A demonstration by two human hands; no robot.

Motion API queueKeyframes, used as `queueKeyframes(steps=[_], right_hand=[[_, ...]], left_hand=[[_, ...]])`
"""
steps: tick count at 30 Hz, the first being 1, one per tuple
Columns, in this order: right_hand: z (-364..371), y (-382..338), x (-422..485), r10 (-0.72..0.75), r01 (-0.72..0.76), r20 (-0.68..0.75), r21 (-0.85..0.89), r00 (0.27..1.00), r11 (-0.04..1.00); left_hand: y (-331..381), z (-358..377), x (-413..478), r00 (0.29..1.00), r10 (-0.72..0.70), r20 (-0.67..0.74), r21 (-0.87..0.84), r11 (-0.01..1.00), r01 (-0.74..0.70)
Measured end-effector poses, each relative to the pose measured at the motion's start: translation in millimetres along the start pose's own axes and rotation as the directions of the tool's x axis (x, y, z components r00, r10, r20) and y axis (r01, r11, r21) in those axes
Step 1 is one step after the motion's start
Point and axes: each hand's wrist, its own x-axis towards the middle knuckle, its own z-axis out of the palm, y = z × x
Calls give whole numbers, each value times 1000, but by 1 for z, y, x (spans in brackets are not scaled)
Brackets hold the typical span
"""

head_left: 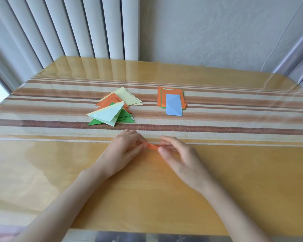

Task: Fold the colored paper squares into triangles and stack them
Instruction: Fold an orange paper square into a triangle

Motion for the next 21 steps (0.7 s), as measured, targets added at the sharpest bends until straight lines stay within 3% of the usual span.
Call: queueKeyframes(steps=[3, 7, 11, 21], right_hand=[[-7, -9, 4, 70, -105, 102, 388, 992, 916], [3, -13, 13, 122, -174, 124, 677, 985, 715], [9, -18, 16, 275, -243, 63, 677, 959, 695], [0, -18, 20, 350, -288, 25, 628, 936, 723]], left_hand=[[13, -6, 5, 974, -225, 11, -267, 938, 219], [31, -12, 9, 925, -379, 36, -570, 752, 331], [41, -12, 9, 916, -391, 91, -641, 681, 354], [37, -18, 4, 847, -530, 52, -594, 665, 453]])
